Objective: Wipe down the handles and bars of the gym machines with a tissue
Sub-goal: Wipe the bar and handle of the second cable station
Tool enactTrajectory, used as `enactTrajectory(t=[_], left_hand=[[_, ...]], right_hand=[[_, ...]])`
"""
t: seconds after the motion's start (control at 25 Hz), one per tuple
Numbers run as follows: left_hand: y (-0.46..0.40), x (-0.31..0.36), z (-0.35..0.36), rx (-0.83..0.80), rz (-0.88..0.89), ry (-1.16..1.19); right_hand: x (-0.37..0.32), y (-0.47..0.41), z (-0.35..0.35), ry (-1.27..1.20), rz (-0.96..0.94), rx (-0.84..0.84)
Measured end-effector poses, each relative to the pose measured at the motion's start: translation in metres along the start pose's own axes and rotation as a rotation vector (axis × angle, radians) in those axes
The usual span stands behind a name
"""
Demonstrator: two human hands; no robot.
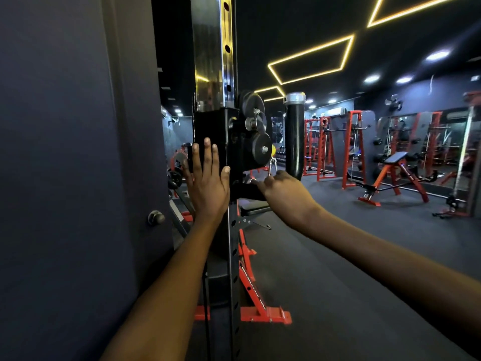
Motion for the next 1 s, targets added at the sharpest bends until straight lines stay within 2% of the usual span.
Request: enactTrajectory(t=[0.12, 0.2, 0.24, 0.32, 0.4, 0.56, 0.72, 0.84, 1.0], left_hand=[[-0.027, 0.020, -0.008, 0.045, 0.018, 0.159], [-0.048, 0.033, -0.002, 0.011, 0.036, 0.250], [-0.055, 0.037, 0.004, -0.023, 0.023, 0.278], [-0.058, 0.039, 0.017, -0.090, -0.013, 0.324], [-0.055, 0.039, 0.023, -0.101, -0.012, 0.360], [-0.051, 0.037, 0.020, -0.061, -0.010, 0.430], [-0.039, 0.038, 0.017, -0.069, -0.026, 0.451], [-0.034, 0.036, 0.019, -0.077, -0.035, 0.461], [-0.032, 0.036, 0.018, -0.076, -0.034, 0.511]], right_hand=[[0.016, 0.018, -0.022, -0.185, 0.048, 0.296], [0.041, 0.032, -0.042, -0.309, 0.139, 0.507], [0.061, 0.034, -0.053, -0.380, 0.257, 0.624], [0.108, 0.035, -0.055, -0.542, 0.617, 0.789], [0.118, 0.026, -0.032, -0.705, 0.837, 0.770], [0.056, 0.056, 0.015, -0.752, 0.790, 0.788], [0.008, 0.114, 0.045, -0.901, 0.832, 0.675], [0.043, 0.104, 0.024, -0.859, 0.975, 0.900], [0.047, 0.062, 0.014, -0.681, 0.815, 0.866]])
Point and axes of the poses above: each hand's wrist, its own y-axis away from the middle knuckle, its own z-axis out of the palm, x = y × z, the point moved 8 cm from there along -y, towards the middle knuckle, and after that the axes turned 13 degrees about x, right-handed, at the moved point
